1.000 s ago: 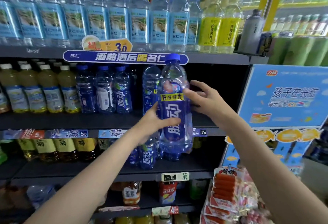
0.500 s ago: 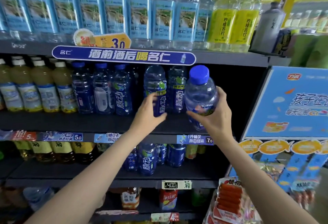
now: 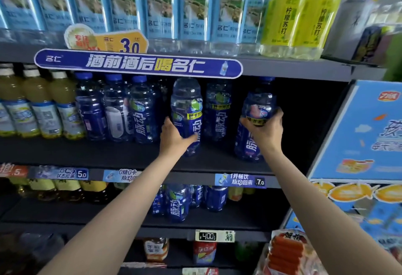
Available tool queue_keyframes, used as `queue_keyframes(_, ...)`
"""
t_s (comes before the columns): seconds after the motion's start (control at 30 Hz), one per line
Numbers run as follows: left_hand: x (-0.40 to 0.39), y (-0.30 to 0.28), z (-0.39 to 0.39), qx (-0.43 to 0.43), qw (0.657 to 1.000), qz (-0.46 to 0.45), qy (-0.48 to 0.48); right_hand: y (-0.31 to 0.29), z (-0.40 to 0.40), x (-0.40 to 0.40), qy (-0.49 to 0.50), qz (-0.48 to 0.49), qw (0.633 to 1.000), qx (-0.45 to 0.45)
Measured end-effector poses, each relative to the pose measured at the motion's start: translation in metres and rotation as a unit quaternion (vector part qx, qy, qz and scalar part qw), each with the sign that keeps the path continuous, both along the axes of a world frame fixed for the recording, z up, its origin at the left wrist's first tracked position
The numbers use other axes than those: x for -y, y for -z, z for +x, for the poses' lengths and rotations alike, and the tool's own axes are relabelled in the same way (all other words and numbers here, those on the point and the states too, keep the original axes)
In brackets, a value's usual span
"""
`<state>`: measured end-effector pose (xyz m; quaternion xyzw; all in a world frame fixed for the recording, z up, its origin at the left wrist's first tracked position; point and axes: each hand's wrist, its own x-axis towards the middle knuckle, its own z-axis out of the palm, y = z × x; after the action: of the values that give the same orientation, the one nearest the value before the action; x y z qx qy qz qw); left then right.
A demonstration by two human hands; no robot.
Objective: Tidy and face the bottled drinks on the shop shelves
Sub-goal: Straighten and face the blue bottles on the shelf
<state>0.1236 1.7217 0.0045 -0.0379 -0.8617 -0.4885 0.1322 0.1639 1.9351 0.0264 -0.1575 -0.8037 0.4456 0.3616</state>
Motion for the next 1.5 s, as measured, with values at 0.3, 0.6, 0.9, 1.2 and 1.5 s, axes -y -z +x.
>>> queue_keyframes(0.3, 0.008, 0.015, -0.010, -0.005, 0.999, -0.054, -0.001, 0.050, -0.004, -0.001, 0.069, 0.086, 0.988, 0.104)
queue_keyframes(0.6, 0.008, 0.015, -0.007, -0.008, 0.999, -0.044, 0.001, 0.032, -0.082, -0.026, 0.033, 0.025, 0.987, 0.152)
queue_keyframes(0.9, 0.003, 0.013, -0.002, 0.001, 0.998, -0.062, 0.017, 0.054, -0.044, -0.020, -0.069, -0.016, 0.992, 0.102)
queue_keyframes(1.2, -0.067, 0.013, 0.011, 0.044, 0.982, 0.033, 0.182, 0.050, 0.007, -0.003, -0.187, 0.078, 0.977, 0.072)
queue_keyframes(1.5, -0.079, 0.011, -0.010, -0.035, 0.996, 0.020, 0.084, 0.053, -0.002, -0.023, 0.013, 0.070, 0.997, 0.019)
